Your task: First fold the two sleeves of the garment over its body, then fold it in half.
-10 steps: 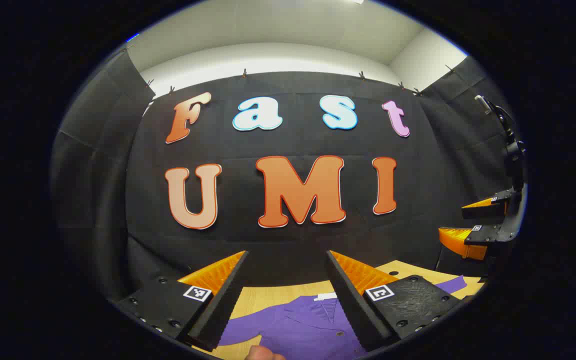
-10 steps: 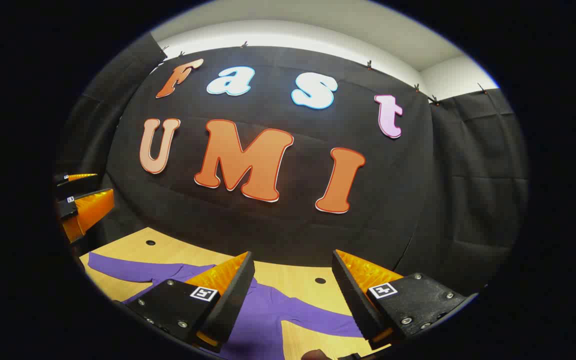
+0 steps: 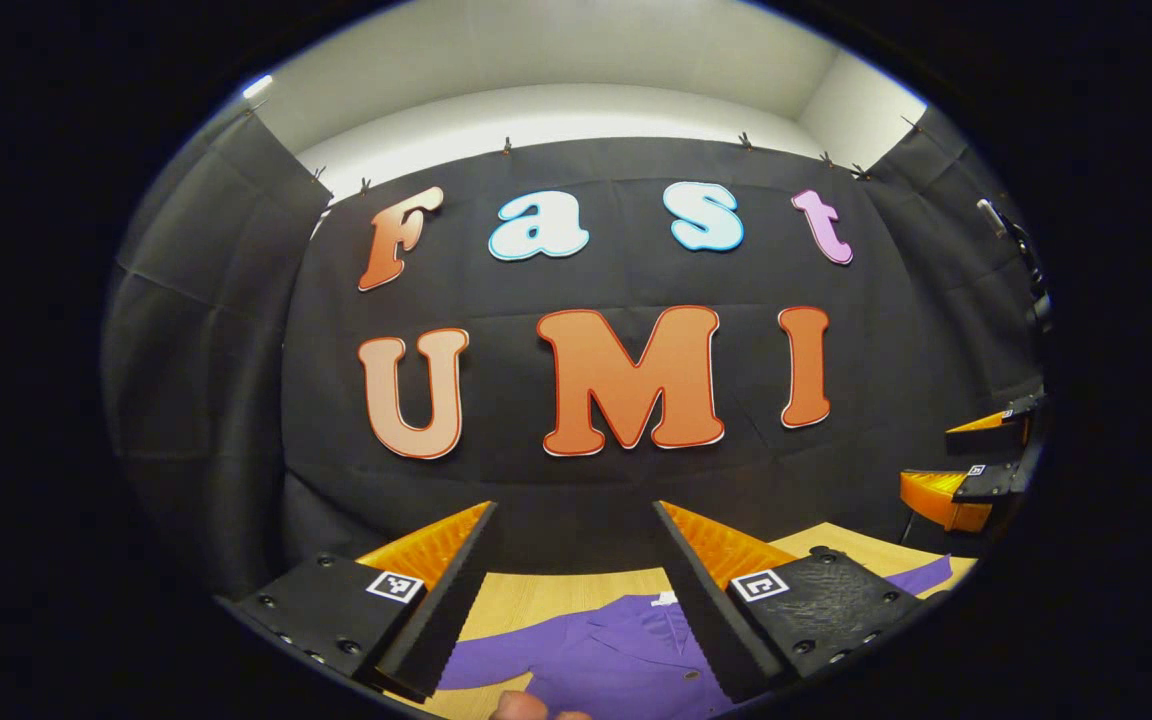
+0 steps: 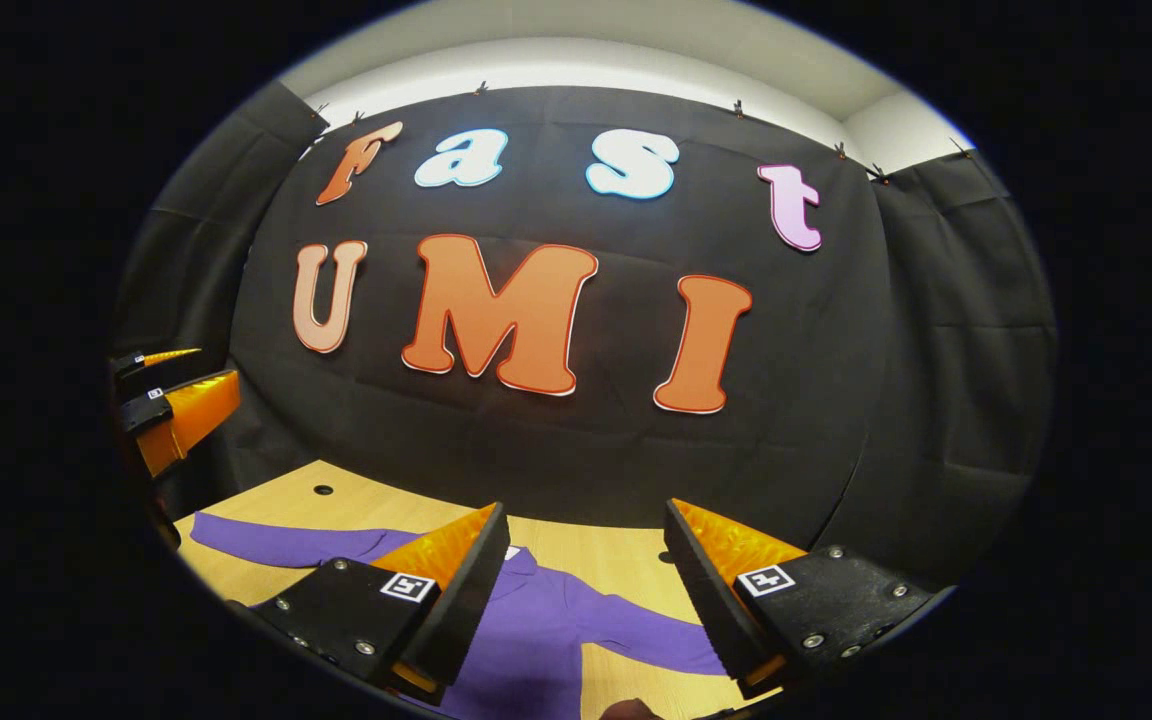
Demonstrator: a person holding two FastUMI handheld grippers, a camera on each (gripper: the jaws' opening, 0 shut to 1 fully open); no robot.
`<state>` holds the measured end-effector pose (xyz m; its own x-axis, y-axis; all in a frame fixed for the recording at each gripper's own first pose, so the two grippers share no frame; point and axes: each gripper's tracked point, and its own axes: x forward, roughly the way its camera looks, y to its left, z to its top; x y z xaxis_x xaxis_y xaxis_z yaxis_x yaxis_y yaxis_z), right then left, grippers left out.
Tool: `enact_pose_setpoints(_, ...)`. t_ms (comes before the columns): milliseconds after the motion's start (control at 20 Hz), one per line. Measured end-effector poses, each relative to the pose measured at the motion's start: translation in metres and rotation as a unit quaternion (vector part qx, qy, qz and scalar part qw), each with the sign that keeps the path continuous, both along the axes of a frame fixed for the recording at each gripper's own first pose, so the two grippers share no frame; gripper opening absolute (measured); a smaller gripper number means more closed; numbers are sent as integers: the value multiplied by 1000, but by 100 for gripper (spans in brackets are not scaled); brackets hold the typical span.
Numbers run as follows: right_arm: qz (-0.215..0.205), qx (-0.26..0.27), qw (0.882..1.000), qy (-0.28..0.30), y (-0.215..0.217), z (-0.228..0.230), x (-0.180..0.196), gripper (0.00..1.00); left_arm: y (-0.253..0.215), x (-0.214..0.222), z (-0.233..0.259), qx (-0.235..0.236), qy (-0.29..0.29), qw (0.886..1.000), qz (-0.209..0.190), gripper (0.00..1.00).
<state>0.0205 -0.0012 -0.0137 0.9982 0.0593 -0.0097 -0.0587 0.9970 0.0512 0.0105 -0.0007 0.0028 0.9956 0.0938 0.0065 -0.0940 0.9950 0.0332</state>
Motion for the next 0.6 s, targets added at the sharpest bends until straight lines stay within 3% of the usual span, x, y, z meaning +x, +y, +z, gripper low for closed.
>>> enact_pose_setpoints(600,-22,3,999,32,-7,-16,-5,94,-2,-9,-7,-3,4,1000,-20,96)
